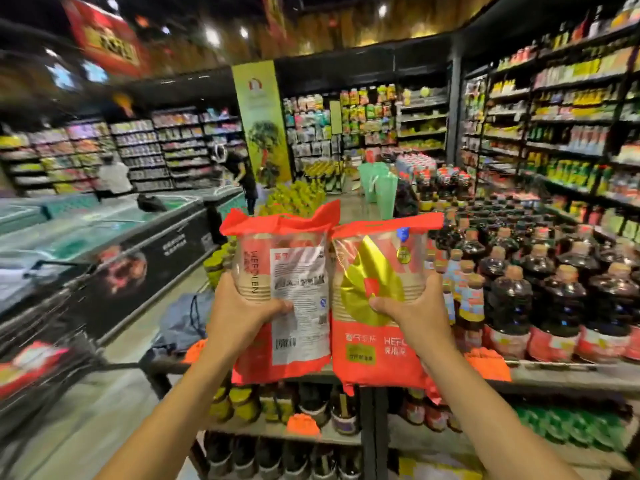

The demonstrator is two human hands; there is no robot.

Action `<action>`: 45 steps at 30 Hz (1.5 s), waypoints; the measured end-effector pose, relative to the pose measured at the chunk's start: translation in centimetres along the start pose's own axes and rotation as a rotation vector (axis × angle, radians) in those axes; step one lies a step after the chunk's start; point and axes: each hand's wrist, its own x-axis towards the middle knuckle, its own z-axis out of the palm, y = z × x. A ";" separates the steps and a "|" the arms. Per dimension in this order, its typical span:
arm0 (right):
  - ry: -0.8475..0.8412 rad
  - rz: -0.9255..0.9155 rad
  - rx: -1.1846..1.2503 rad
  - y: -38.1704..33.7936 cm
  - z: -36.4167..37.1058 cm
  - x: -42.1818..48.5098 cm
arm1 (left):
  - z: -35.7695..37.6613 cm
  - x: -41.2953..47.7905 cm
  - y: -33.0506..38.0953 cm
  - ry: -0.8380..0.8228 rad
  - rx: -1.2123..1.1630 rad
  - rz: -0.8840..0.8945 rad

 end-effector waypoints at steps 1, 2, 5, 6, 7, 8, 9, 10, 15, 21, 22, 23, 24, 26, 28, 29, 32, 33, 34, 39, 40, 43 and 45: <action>-0.027 -0.011 -0.004 -0.3 1.6 -0.1 | -1.5 -0.2 -0.4 0.019 0.002 -0.005; -0.052 -0.015 -0.008 -0.8 3.3 -0.2 | -3.0 -0.3 -1.0 0.039 0.017 -0.012; -0.153 -0.027 0.005 -2.5 8.5 -0.7 | -7.8 -0.4 -2.8 0.145 0.023 -0.077; -0.187 -0.036 0.019 -3.2 10.3 -1.1 | -9.6 -0.2 -3.8 0.175 0.018 -0.104; -0.214 -0.045 0.027 -3.7 12.2 -1.4 | -11.5 0.0 -4.5 0.204 0.020 -0.122; -0.236 -0.057 0.031 -4.1 14.2 -1.9 | -13.4 0.3 -5.6 0.230 0.025 -0.142; -0.252 -0.065 0.029 -4.6 16.3 -2.4 | -15.4 0.6 -6.5 0.258 0.030 -0.158; -0.271 -0.071 0.025 -5.0 18.4 -2.9 | -17.3 0.7 -7.2 0.285 0.037 -0.164; -0.398 -0.091 0.047 -7.8 28.8 -6.0 | -26.9 1.2 -11.7 0.405 0.040 -0.188; -0.516 -0.153 0.071 -10.3 40.0 -10.3 | -36.9 1.2 -16.9 0.551 0.078 -0.239; -0.541 -0.153 0.082 -10.4 41.6 -10.8 | -38.1 1.2 -17.6 0.566 0.076 -0.249; -0.563 -0.155 0.094 -10.5 43.1 -11.2 | -39.3 1.3 -18.3 0.583 0.077 -0.259; -0.580 -0.159 0.102 -10.6 44.5 -11.5 | -40.3 1.3 -18.9 0.599 0.087 -0.275; -0.619 -0.161 0.113 -10.6 47.3 -12.1 | -42.0 1.4 -20.4 0.625 0.114 -0.306; -0.665 -0.155 0.116 -10.3 50.0 -12.4 | -43.6 1.7 -22.0 0.653 0.132 -0.330; -0.686 -0.144 0.113 -10.0 51.4 -12.5 | -44.2 1.9 -22.8 0.666 0.143 -0.341; -0.738 -0.117 0.119 -9.3 55.8 -12.4 | -46.0 2.8 -25.2 0.702 0.166 -0.367; -0.759 -0.113 0.122 -9.1 57.3 -12.4 | -46.5 3.2 -25.9 0.723 0.177 -0.376; -0.782 -0.109 0.125 -8.9 58.9 -12.2 | -47.2 3.8 -26.6 0.739 0.188 -0.387; -0.888 -0.096 0.177 -9.0 67.5 -9.8 | -50.6 8.8 -30.0 0.789 0.235 -0.436; -0.909 -0.087 0.184 -9.1 69.3 -9.1 | -51.2 10.0 -30.5 0.800 0.242 -0.443; -0.956 -0.061 0.192 -9.2 74.4 -6.9 | -52.4 13.8 -32.0 0.843 0.268 -0.450; -0.977 -0.050 0.197 -9.1 77.7 -5.4 | -53.3 16.1 -33.1 0.852 0.283 -0.451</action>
